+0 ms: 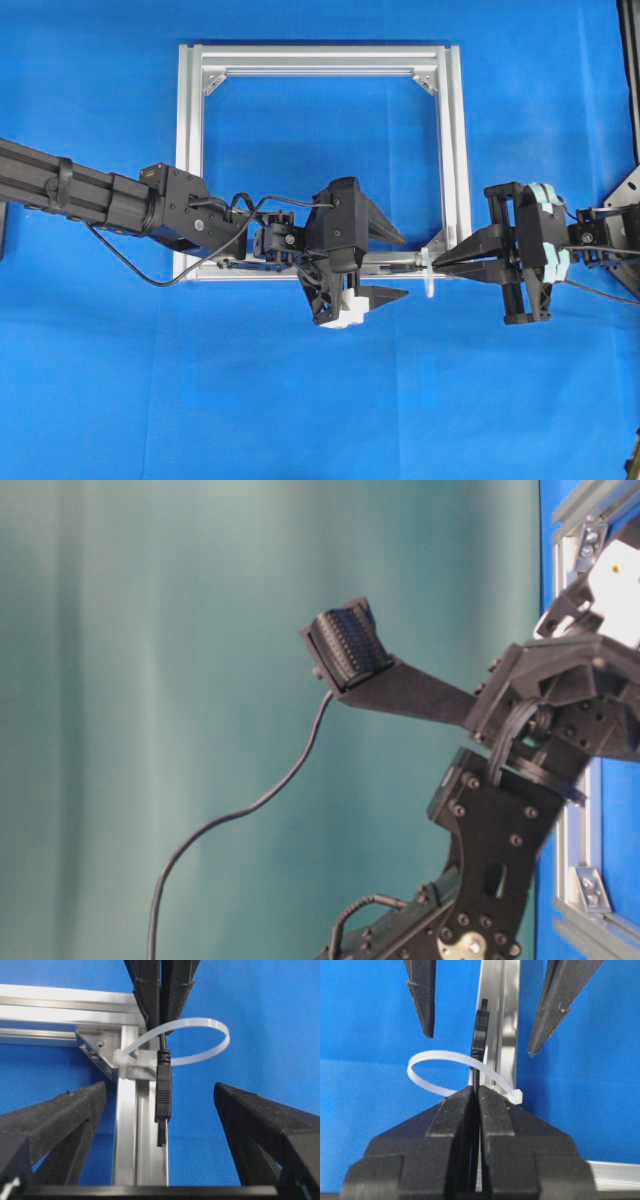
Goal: Insert the wire through the string loop located on the right side.
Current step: 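Close the left gripper on the USB plug beyond the loop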
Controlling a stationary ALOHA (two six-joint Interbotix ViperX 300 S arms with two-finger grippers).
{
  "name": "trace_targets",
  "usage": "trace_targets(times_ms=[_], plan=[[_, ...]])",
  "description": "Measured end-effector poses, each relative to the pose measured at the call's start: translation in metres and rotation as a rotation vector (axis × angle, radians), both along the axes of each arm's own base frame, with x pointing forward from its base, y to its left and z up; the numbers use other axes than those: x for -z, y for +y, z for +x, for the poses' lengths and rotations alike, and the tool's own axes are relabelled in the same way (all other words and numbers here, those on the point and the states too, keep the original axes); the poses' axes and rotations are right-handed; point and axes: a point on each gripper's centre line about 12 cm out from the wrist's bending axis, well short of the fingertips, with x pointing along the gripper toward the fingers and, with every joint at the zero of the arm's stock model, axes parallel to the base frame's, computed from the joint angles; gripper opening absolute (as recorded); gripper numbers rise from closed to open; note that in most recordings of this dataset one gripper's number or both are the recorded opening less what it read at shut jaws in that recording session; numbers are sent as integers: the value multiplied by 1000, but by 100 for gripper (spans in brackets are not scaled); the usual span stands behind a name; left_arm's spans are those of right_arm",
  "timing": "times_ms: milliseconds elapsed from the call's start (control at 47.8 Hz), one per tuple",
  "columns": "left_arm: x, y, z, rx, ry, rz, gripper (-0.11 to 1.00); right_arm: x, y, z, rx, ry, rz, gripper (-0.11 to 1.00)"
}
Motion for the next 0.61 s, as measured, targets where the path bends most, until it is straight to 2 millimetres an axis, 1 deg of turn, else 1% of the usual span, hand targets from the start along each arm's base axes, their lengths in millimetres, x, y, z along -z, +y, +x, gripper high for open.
trace_targets(times_ms=[293,439,481,523,606], plan=[[0,1,0,-1,0,0,90,0,0,0,-1,1,-1,-4],[0,1,0,-2,3,-1,88,0,0,0,0,0,0,-4],[0,0,0,-1,5,-1,85,0,0,0,0,0,0,-4],[1,0,0,0,9,-1,78,0,0,0,0,2,0,-4],[1,0,0,0,17,-1,57,0,0,0,0,1,-1,-4]])
